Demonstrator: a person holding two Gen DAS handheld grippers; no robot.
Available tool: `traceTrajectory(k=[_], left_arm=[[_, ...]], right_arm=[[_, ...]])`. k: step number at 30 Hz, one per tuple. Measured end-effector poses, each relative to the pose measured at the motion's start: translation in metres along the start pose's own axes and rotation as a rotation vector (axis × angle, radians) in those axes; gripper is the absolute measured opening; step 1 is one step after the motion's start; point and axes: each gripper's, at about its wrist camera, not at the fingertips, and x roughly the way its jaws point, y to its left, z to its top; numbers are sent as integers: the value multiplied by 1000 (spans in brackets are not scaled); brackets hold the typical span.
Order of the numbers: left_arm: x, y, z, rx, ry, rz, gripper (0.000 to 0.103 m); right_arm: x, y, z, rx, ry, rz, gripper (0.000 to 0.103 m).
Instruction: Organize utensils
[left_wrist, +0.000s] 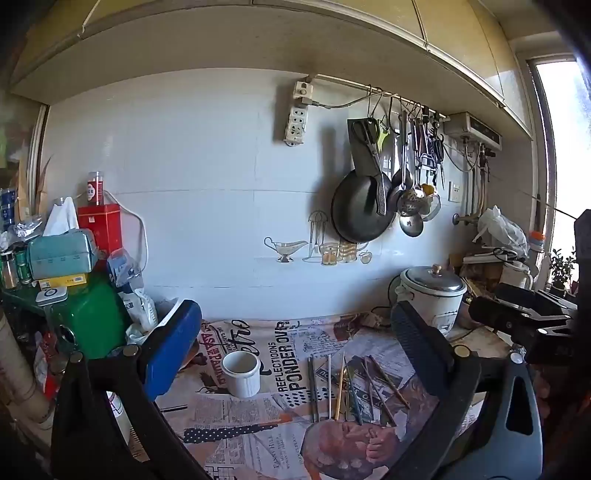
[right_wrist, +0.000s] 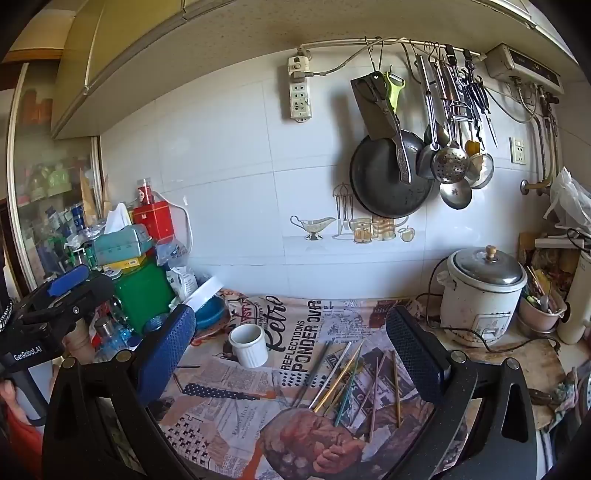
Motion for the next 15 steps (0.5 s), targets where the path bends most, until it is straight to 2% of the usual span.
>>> traceTrajectory(k=[5, 6, 15], left_arm=[[3, 1, -2, -5, 29, 16, 103], [4, -7, 2, 22, 22, -28, 103], [5, -5, 0, 34, 21, -35, 103]], right_arm=[[-2, -1, 1, 8, -3, 3, 103], [-2, -1, 1, 7, -3, 2, 103], [-2, -3, 6, 16, 11, -1, 103]])
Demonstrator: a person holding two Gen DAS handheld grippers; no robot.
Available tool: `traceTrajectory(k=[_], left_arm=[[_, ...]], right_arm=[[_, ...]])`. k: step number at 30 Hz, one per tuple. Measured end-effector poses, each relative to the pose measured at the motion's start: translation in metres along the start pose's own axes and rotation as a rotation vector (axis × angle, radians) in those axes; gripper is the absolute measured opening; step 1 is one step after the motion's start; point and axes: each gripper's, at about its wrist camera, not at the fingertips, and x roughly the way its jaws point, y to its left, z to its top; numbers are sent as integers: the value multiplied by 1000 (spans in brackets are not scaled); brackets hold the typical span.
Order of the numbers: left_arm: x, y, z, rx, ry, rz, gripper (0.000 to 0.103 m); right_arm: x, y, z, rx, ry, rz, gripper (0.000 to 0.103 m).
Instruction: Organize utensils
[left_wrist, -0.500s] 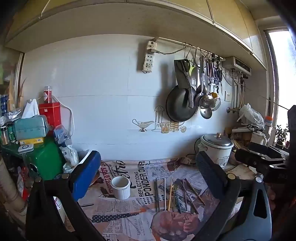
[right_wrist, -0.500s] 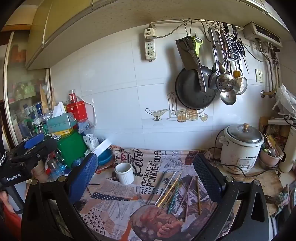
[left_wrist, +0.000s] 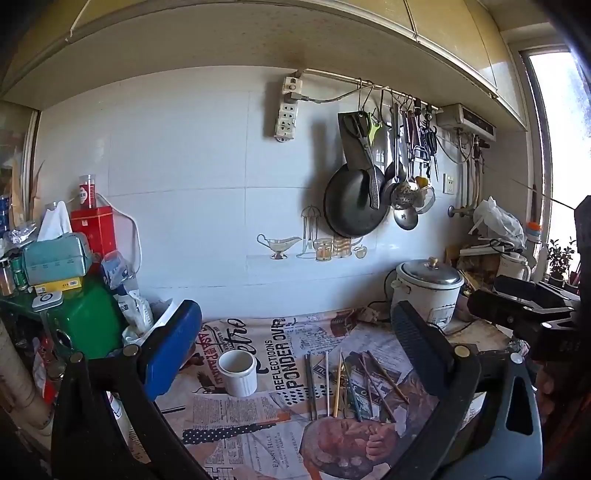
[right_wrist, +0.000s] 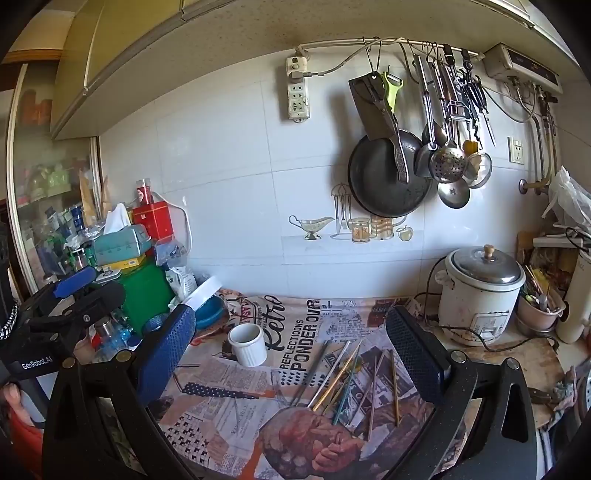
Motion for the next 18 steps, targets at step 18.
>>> traceTrajectory(k=[18], left_arm=[[5, 0, -3, 14, 8, -6, 103]], right_arm=[[-3, -2, -6, 10, -4, -24, 103]])
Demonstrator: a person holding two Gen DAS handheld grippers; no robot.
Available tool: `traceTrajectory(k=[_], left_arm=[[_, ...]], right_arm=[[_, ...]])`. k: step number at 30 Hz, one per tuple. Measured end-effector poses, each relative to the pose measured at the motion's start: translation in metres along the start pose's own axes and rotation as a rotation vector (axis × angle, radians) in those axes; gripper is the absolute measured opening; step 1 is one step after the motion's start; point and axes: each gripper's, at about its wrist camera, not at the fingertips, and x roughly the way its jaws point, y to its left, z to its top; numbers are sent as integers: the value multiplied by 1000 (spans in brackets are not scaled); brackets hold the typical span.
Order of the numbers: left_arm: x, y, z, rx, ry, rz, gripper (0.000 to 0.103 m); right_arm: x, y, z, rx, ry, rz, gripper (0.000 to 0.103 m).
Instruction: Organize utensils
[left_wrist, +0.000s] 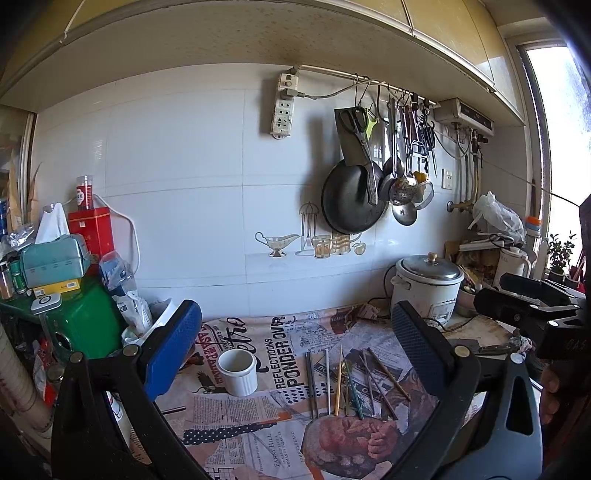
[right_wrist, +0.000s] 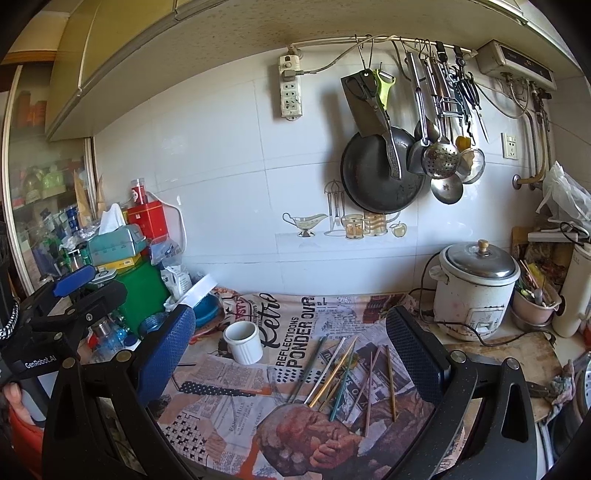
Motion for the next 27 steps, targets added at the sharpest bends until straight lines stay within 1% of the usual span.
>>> traceTrajectory(k=[10, 27], left_arm=[[3, 3, -2, -14, 2, 7, 103], [7, 7, -2, -27, 8, -6, 103]], right_arm=[[0, 1, 1, -3, -3, -1, 103], [2, 4, 2, -8, -1, -3, 103]])
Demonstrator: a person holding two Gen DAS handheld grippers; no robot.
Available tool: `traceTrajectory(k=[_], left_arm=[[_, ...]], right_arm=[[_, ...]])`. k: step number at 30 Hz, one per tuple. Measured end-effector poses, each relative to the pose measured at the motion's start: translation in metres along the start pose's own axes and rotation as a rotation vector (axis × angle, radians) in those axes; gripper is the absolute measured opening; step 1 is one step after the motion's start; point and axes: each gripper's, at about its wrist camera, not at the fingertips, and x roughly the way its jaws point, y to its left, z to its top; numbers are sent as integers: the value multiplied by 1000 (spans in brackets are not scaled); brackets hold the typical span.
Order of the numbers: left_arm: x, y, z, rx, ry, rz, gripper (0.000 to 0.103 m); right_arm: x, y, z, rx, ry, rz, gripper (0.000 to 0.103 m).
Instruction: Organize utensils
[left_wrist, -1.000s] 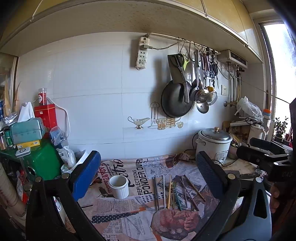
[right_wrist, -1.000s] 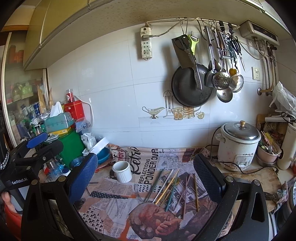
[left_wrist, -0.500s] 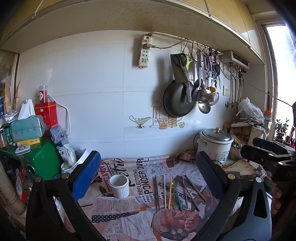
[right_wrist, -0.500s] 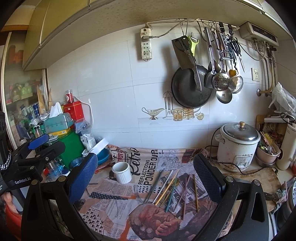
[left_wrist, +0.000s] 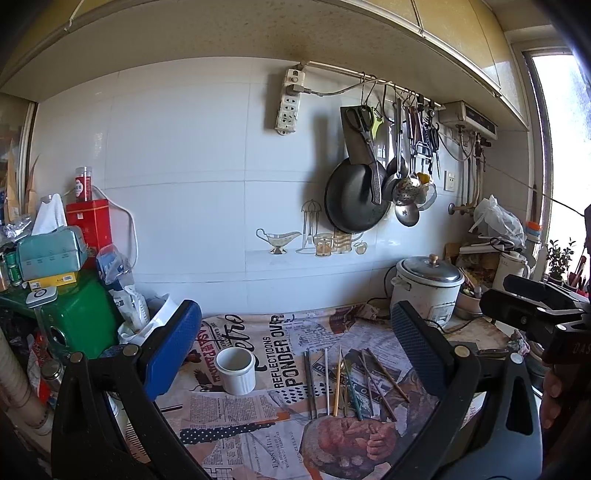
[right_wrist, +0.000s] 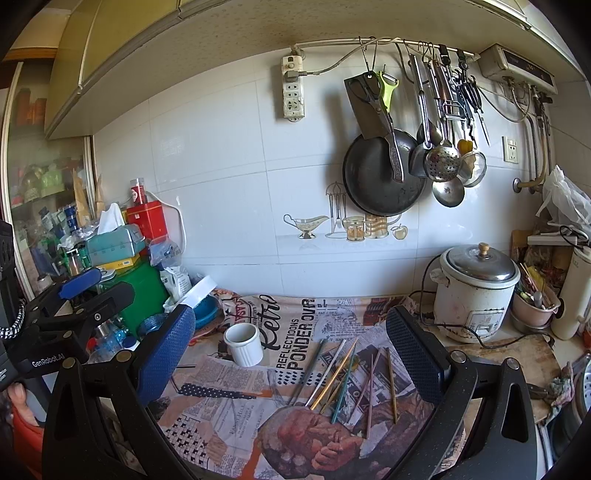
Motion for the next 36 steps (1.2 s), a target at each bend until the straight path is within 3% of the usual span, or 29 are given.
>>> traceTrajectory(k=[23, 36], left_arm=[[10, 2, 1, -11, 5, 28, 103], [63, -5, 0, -28, 62, 50, 103]], right_arm=[[16, 1, -1, -8, 6, 5, 103], [56, -28, -2, -2, 74, -12, 103]])
